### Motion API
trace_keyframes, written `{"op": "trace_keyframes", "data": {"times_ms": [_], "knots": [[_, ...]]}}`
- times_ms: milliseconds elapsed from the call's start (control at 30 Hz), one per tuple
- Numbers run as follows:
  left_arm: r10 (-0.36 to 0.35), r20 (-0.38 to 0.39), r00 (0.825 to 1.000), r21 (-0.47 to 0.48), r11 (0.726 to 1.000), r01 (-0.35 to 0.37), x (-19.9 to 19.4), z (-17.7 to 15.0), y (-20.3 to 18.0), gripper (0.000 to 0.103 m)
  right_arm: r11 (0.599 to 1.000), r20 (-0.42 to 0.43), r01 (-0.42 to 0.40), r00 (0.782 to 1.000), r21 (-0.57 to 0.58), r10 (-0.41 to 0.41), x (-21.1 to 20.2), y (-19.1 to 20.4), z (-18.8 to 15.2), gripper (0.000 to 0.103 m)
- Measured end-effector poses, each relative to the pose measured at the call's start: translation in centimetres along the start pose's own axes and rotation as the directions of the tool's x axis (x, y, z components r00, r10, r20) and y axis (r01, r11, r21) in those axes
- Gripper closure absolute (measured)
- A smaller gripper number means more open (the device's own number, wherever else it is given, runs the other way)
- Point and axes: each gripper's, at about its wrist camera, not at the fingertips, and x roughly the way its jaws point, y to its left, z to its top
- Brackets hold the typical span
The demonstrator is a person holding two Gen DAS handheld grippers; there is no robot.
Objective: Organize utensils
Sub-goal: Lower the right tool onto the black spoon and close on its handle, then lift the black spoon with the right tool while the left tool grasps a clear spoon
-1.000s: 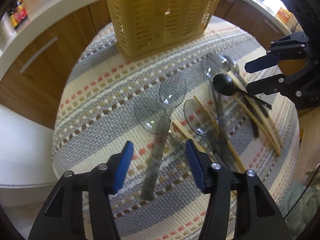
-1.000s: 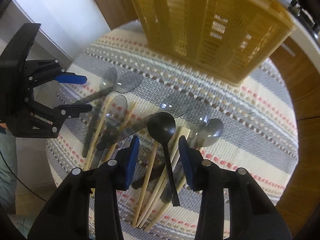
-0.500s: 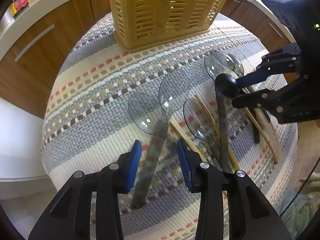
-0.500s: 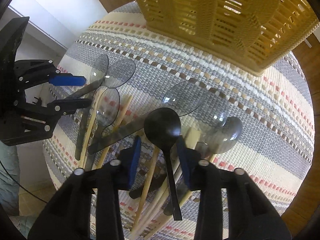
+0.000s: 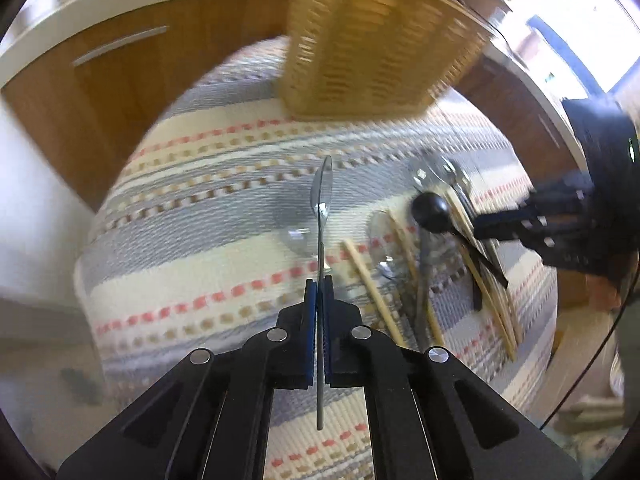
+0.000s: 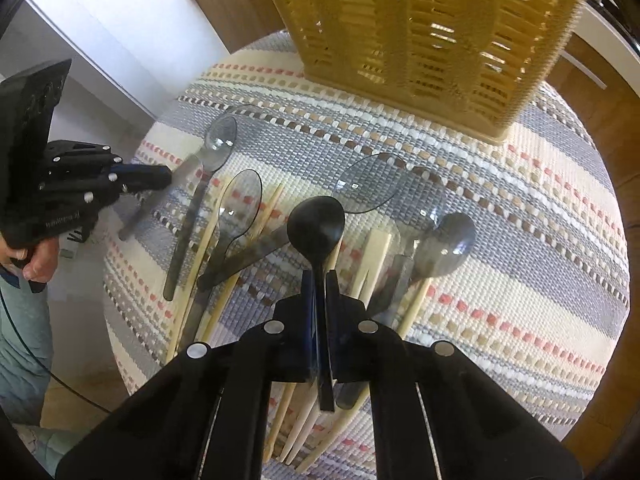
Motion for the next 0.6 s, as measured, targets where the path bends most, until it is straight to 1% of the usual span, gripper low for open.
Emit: {"op": "trace_keyframes", "data": {"times_ms": [67,133,167,200,233,267,300,333,367,433,467,500,533,567,600], "knots": [[0.005,0.016,1.0,-0.056,0.998,-0.004,-1.2,-0.9,1.9,0.102,1.0,0.016,-0.019,1.0,0.008,0.019,-0.2,-0.2,-0.7,0.098],[0.033,0.018,0.999,-0.101,0.994,-0.031,-0.8,-0.9,2.2,0.102,1.0,0.037,-0.027,0.999,0.006,0.027,-1.0,-0.7,-1.3,0.098],[0.039,0.009,0.999,-0.118,0.992,-0.037,-1.0,-1.4,3.0,0.102,1.0,0.045,-0.026,0.999,0.003,0.026,-1.3,-0.7,-1.5,0.098],[0.042,-0.005,0.999,-0.131,0.99,-0.043,-0.7,-1.4,2.9,0.101,0.999,0.05,-0.036,0.998,0.006,0.036,-1.7,-0.9,-1.8,0.098],[0.05,-0.017,0.999,-0.141,0.989,-0.052,-1.0,-1.9,3.6,0.099,0.998,0.056,-0.053,0.997,0.016,0.052,-2.4,-1.5,-2.3,0.098],[0.057,-0.021,0.998,-0.144,0.988,-0.059,-0.5,-1.7,3.3,0.087,0.996,0.063,-0.086,0.994,0.029,0.084,-2.9,-2.1,-2.5,0.097],[0.06,-0.015,0.998,-0.147,0.987,-0.062,-0.9,-2.1,3.9,0.079,0.993,0.07,-0.113,0.991,0.036,0.11,-3.3,-2.4,-2.6,0.097],[0.063,-0.004,0.998,-0.151,0.987,-0.063,-0.5,-1.4,3.8,0.067,0.992,0.075,-0.117,0.991,0.038,0.114,-3.5,-2.6,-2.6,0.096],[0.066,0.007,0.998,-0.153,0.986,-0.065,-0.2,-1.2,3.5,0.061,0.993,0.082,-0.115,0.99,0.036,0.112,-3.7,-2.7,-2.5,0.094],[0.062,0.014,0.998,-0.14,0.988,-0.06,-0.6,-1.0,3.9,0.06,0.994,0.094,-0.11,0.99,0.026,0.107,-4.1,-2.6,-2.3,0.086],[0.066,0.012,0.998,-0.136,0.989,-0.064,0.1,-0.7,3.4,0.06,0.994,0.099,-0.11,0.989,0.023,0.107,-4.3,-2.4,-2.1,0.079],[0.074,0.004,0.997,-0.132,0.989,-0.073,0.0,-0.6,3.7,0.06,0.993,0.111,-0.116,0.987,0.021,0.113,-4.6,-2.3,-1.9,0.076],[0.08,-0.003,0.997,-0.134,0.988,-0.079,0.9,0.4,3.5,0.06,0.991,0.132,-0.133,0.983,0.021,0.129,-5.1,-2.2,-1.5,0.076],[0.083,-0.008,0.996,-0.137,0.987,-0.084,1.2,0.4,3.6,0.06,0.987,0.169,-0.159,0.974,0.02,0.154,-5.7,-2.0,-1.2,0.072],[0.082,-0.012,0.997,-0.142,0.986,-0.082,2.2,1.2,3.1,0.06,0.983,0.21,-0.183,0.962,0.017,0.176,-6.7,-1.8,-1.1,0.058]]}}
